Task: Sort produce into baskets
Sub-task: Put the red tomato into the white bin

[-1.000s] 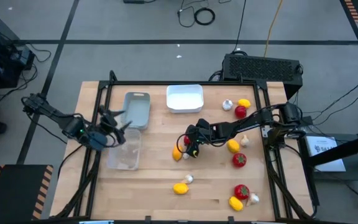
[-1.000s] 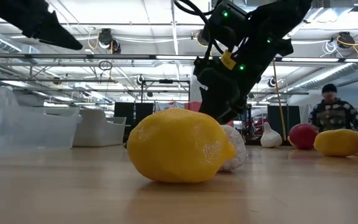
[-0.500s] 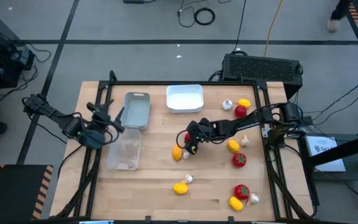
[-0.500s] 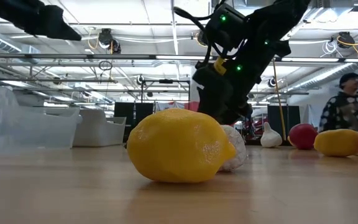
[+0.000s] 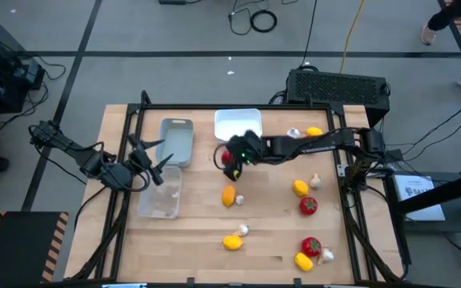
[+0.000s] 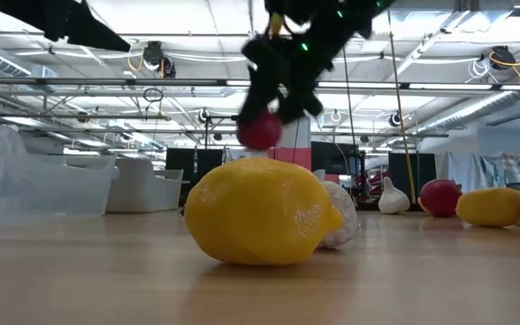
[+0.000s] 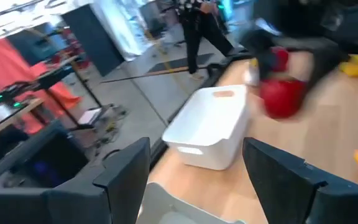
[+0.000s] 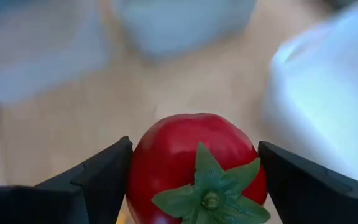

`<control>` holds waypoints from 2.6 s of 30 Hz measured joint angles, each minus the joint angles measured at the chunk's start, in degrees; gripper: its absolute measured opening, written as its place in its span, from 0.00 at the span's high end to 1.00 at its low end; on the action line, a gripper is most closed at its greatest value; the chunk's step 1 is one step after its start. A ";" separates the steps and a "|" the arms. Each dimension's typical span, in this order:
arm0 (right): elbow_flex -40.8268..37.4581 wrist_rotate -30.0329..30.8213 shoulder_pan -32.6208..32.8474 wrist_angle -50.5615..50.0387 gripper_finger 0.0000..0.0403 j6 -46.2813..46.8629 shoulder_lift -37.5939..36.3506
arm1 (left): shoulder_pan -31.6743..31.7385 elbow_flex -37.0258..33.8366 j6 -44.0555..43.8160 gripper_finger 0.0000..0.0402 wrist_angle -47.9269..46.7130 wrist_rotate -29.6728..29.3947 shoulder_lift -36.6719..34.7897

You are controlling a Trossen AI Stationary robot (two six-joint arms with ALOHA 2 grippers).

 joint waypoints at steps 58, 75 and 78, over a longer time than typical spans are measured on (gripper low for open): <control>13.02 -17.18 -0.61 -66.29 0.06 26.23 -0.74 | 13.26 -3.65 4.14 0.34 5.16 7.91 -7.97; 2.55 -23.95 19.35 -69.50 0.06 47.34 -0.83 | 13.26 -3.65 3.45 0.34 5.30 7.95 -7.94; 0.09 -24.78 20.27 -69.42 0.06 47.39 -0.84 | 13.28 -3.65 2.59 0.34 5.37 7.97 -7.94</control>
